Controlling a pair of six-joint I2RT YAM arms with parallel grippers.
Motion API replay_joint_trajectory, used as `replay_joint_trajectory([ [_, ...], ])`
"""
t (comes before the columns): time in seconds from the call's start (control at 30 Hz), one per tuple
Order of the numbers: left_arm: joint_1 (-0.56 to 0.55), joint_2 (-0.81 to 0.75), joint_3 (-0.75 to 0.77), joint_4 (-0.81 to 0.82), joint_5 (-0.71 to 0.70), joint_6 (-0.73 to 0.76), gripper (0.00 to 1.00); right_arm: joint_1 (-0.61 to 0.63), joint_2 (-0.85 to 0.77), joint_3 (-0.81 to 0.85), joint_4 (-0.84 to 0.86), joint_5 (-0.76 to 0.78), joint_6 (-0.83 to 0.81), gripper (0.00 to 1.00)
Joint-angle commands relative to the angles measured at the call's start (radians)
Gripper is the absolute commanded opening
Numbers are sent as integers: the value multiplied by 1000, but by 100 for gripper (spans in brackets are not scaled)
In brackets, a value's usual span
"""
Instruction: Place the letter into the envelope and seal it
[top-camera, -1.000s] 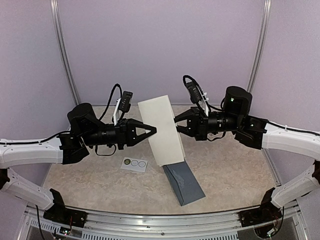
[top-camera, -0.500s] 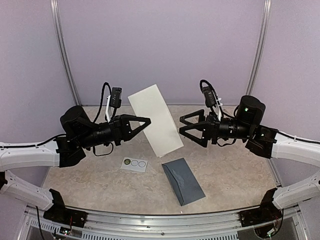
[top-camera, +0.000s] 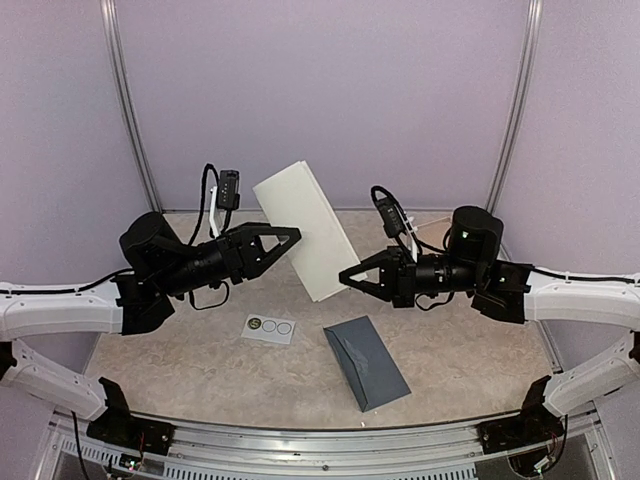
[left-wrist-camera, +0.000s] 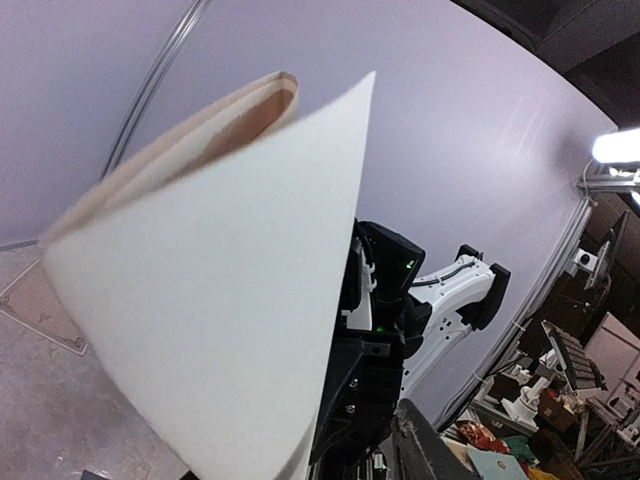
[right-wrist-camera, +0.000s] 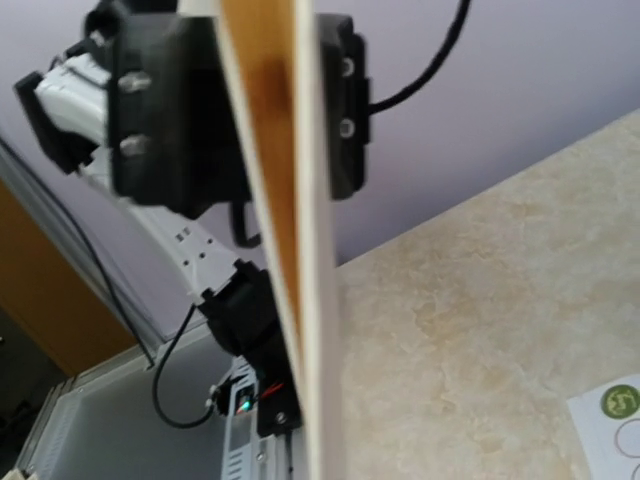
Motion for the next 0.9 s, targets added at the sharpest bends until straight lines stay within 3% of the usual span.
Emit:
replay_joint_trajectory([
  [0.0,-6,7,-20,44,0,-26,43,8,-2,-12,104,46,43,0],
  [0.1,-6,15,-31,57,-5,-40,30,8,-18,-39,145,90,64,0],
  [0.23,-5,21,-40,58,-31,-48,2,7,-36,-58,140,110,68,0],
  [0.27,-5,23,-38,49,-41,-46,0,8,-38,-56,119,112,65,3],
  [0.3,-5,25,-36,33,-57,-43,0,8,-37,-55,97,117,61,25],
  [0.33,-5,25,-31,1,-78,-38,0,7,-41,-56,62,132,51,60],
  [0.37,-5,24,-26,-35,-99,-30,0,7,-47,-56,13,169,38,74],
  [0.4,-4,19,-20,-84,-130,-22,0,7,-59,-60,-60,212,25,79],
  [0.47,1,5,-18,-171,-195,-16,0,9,-89,-83,-163,305,15,79],
  [0.6,16,-22,-19,-339,-278,-40,0,8,-115,-160,-286,386,45,66],
  [0.87,-19,73,-22,-389,-203,-184,0,12,-120,-359,-232,429,201,57],
])
